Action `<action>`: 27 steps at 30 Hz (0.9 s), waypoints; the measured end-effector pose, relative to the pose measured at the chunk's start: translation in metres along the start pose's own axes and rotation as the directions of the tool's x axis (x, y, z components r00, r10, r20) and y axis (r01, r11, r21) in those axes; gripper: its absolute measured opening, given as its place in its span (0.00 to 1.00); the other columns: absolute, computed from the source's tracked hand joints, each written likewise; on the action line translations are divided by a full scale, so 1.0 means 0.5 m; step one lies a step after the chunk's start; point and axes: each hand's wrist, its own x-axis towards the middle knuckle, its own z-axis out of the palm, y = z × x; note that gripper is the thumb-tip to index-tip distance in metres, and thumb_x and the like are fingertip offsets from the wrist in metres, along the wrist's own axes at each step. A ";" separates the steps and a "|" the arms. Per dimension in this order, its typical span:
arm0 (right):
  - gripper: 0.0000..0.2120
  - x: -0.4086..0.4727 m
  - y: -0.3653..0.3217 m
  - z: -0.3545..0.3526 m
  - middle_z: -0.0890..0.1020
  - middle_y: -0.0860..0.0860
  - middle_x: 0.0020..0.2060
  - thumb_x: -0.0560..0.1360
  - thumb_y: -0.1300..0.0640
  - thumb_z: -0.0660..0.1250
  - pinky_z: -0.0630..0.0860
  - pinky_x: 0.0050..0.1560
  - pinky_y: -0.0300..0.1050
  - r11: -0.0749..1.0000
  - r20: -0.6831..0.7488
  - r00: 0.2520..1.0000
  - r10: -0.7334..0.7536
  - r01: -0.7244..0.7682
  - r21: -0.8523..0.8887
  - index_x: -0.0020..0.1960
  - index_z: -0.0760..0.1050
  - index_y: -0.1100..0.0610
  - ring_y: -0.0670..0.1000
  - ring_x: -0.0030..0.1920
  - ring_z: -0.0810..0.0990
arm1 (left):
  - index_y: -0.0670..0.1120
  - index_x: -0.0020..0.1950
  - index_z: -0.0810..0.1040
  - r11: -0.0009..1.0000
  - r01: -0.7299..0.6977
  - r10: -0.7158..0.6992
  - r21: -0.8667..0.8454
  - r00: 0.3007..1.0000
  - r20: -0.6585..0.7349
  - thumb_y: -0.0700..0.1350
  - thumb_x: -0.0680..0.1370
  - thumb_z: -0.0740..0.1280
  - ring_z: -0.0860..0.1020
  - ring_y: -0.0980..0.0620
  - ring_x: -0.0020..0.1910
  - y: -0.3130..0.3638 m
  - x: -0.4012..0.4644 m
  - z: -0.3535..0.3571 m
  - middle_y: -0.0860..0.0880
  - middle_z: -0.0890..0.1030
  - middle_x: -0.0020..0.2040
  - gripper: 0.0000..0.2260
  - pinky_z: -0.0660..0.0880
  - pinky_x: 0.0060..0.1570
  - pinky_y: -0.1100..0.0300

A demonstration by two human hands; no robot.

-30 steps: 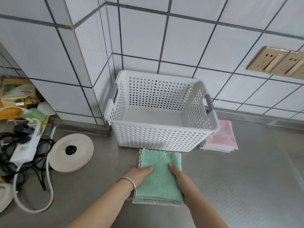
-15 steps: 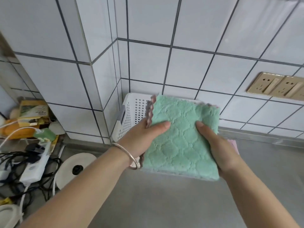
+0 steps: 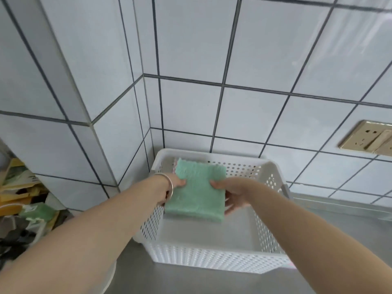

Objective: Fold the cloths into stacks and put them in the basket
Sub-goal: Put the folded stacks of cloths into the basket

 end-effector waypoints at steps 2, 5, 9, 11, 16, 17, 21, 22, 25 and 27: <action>0.18 0.062 0.013 -0.002 0.77 0.57 0.58 0.76 0.50 0.65 0.70 0.61 0.64 0.994 0.037 0.994 0.103 -0.101 -0.051 0.61 0.70 0.59 0.58 0.58 0.76 | 0.35 0.72 0.61 0.893 0.010 0.022 0.451 0.998 -0.066 0.47 0.81 0.55 0.65 0.43 0.71 0.011 0.033 0.009 0.39 0.64 0.73 0.23 0.62 0.69 0.55; 0.21 0.126 0.027 0.002 0.75 0.57 0.63 0.76 0.51 0.64 0.70 0.62 0.63 0.979 0.068 0.978 0.195 -0.191 -0.066 0.65 0.68 0.60 0.58 0.61 0.75 | 0.36 0.72 0.60 0.640 0.021 -0.050 0.768 0.999 0.014 0.44 0.82 0.52 0.63 0.44 0.72 -0.003 0.087 0.033 0.40 0.62 0.74 0.20 0.60 0.70 0.55; 0.15 0.189 0.031 -0.003 0.76 0.56 0.59 0.77 0.53 0.64 0.73 0.59 0.59 0.970 0.079 0.968 0.238 -0.232 -0.068 0.59 0.70 0.60 0.58 0.56 0.76 | 0.36 0.73 0.56 0.617 0.055 -0.085 0.785 0.996 -0.003 0.40 0.83 0.48 0.62 0.46 0.73 0.002 0.140 0.061 0.42 0.61 0.75 0.19 0.54 0.70 0.59; 0.13 0.212 0.031 -0.004 0.78 0.56 0.53 0.76 0.53 0.65 0.74 0.58 0.58 0.970 0.073 0.968 0.241 -0.237 -0.059 0.56 0.71 0.59 0.56 0.52 0.77 | 0.35 0.73 0.55 0.706 0.191 -0.164 0.682 0.981 -0.104 0.40 0.83 0.48 0.60 0.45 0.74 0.009 0.152 0.069 0.41 0.59 0.75 0.19 0.52 0.72 0.57; 0.17 0.254 0.045 -0.002 0.78 0.54 0.47 0.74 0.53 0.68 0.75 0.51 0.53 0.967 0.057 0.966 0.254 -0.252 -0.042 0.60 0.71 0.59 0.54 0.45 0.78 | 0.36 0.73 0.54 0.537 0.227 -0.245 0.812 0.964 -0.107 0.41 0.83 0.49 0.58 0.44 0.74 -0.011 0.201 0.084 0.41 0.59 0.75 0.20 0.50 0.73 0.51; 0.17 0.260 0.051 -0.001 0.78 0.54 0.46 0.74 0.53 0.69 0.75 0.49 0.51 0.966 0.054 0.965 0.257 -0.255 -0.042 0.59 0.71 0.59 0.53 0.44 0.78 | 0.36 0.73 0.55 0.490 0.218 -0.243 0.844 0.964 -0.108 0.42 0.83 0.49 0.57 0.44 0.75 -0.014 0.206 0.091 0.41 0.59 0.75 0.20 0.49 0.73 0.49; 0.15 0.273 0.064 0.003 0.78 0.53 0.43 0.72 0.52 0.71 0.76 0.46 0.48 0.968 0.045 0.967 0.250 -0.249 -0.022 0.53 0.72 0.59 0.52 0.41 0.78 | 0.37 0.73 0.55 0.332 0.164 -0.207 0.929 0.974 -0.098 0.45 0.81 0.54 0.54 0.42 0.75 -0.025 0.215 0.107 0.41 0.57 0.76 0.23 0.48 0.73 0.45; 0.15 0.273 0.066 0.005 0.79 0.54 0.43 0.72 0.52 0.71 0.76 0.47 0.48 0.970 0.044 0.969 0.241 -0.241 -0.015 0.53 0.72 0.59 0.52 0.42 0.78 | 0.37 0.73 0.54 0.301 0.149 -0.211 0.942 0.974 -0.086 0.45 0.81 0.55 0.53 0.42 0.75 -0.026 0.215 0.107 0.41 0.57 0.76 0.23 0.47 0.73 0.44; 0.19 0.275 0.074 0.012 0.80 0.55 0.50 0.72 0.51 0.71 0.78 0.53 0.50 0.981 0.024 0.981 0.192 -0.192 0.009 0.57 0.72 0.60 0.54 0.50 0.80 | 0.41 0.75 0.53 0.285 0.121 -0.205 0.951 0.977 -0.063 0.47 0.79 0.59 0.49 0.41 0.76 -0.036 0.218 0.106 0.44 0.53 0.77 0.28 0.45 0.72 0.38; 0.22 0.275 0.080 0.020 0.80 0.56 0.55 0.72 0.49 0.70 0.77 0.58 0.52 0.989 -0.017 0.989 0.149 -0.150 -0.018 0.60 0.72 0.60 0.55 0.55 0.80 | 0.41 0.74 0.57 0.368 0.149 -0.225 0.918 0.972 -0.067 0.47 0.79 0.59 0.52 0.41 0.76 -0.040 0.205 0.108 0.43 0.56 0.76 0.26 0.49 0.73 0.39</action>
